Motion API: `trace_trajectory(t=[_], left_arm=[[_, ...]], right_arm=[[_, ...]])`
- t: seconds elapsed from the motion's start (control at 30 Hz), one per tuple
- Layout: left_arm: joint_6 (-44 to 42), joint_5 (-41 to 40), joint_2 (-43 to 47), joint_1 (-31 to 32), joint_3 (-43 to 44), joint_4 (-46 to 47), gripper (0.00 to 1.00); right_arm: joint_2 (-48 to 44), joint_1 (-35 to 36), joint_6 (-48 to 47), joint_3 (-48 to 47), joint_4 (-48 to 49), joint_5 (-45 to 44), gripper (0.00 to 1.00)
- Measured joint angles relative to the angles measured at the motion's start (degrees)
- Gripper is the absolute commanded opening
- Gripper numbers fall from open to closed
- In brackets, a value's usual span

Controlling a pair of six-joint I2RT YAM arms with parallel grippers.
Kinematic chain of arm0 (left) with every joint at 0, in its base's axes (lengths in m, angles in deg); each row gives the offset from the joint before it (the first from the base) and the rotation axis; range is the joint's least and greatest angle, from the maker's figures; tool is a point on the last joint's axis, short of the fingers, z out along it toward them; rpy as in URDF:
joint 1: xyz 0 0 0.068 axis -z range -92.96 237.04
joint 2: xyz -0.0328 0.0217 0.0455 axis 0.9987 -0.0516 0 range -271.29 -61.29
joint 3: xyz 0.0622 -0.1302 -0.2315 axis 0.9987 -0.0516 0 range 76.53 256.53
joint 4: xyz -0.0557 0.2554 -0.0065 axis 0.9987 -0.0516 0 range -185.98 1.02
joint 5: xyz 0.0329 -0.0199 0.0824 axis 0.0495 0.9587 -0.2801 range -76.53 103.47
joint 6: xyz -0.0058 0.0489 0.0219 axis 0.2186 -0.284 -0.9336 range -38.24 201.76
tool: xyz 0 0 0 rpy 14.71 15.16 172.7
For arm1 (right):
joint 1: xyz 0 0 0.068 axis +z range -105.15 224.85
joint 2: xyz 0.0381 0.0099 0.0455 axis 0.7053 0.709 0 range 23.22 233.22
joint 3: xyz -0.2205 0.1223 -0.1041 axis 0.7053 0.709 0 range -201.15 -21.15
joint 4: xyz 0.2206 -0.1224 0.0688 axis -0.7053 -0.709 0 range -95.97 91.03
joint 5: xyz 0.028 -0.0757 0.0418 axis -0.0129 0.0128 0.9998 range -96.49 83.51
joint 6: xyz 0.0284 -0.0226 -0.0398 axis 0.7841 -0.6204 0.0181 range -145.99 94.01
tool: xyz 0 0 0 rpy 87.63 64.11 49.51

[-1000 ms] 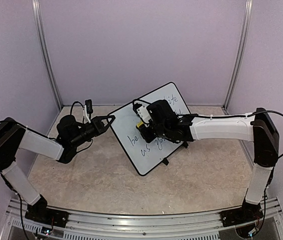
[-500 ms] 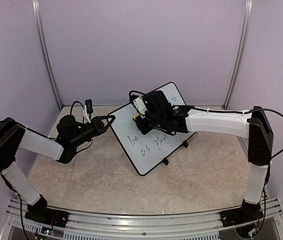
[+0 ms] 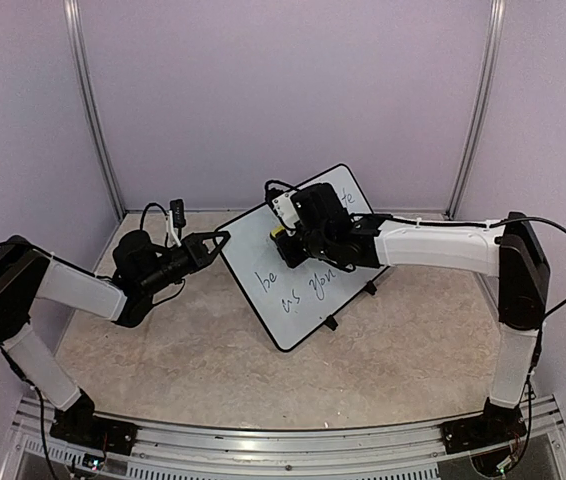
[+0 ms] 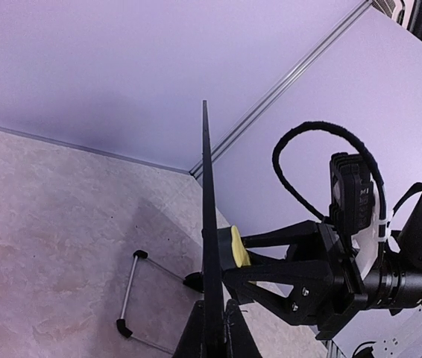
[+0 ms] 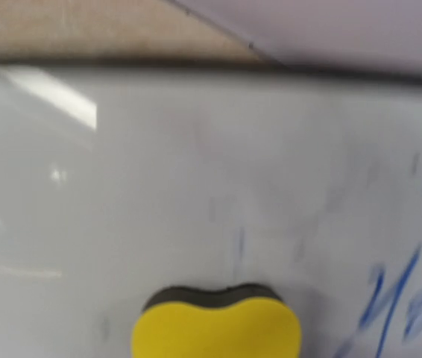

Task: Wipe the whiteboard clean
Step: Erase the whiteboard at the center of the board.

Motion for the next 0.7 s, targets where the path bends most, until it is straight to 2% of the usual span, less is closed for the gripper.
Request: trace_trajectory(t=[0.2,0.37,0.53,0.7], left_arm=[[0.02,0.04,0.04,0.0,0.0,0.0,0.0],[-0.02,0.07,0.09,0.0,0.0,0.0,0.0],[-0.17,-0.04,0.13,-0.04,0.0,0.07,0.0],[-0.2,-0.46,0.26,-0.09,-0.13,0.04,0.0]], right_arm=[[-3.61,0.0,1.86,8.02,0.79,0.94,0.13],[-4.13,0.76,2.23,9.16,0.76,0.9,0.13],[-2.64,1.38,1.51,5.81,-1.99,-0.9,0.13],[0.61,1.49,-0.17,-1.49,-3.5,-1.77,0.14]])
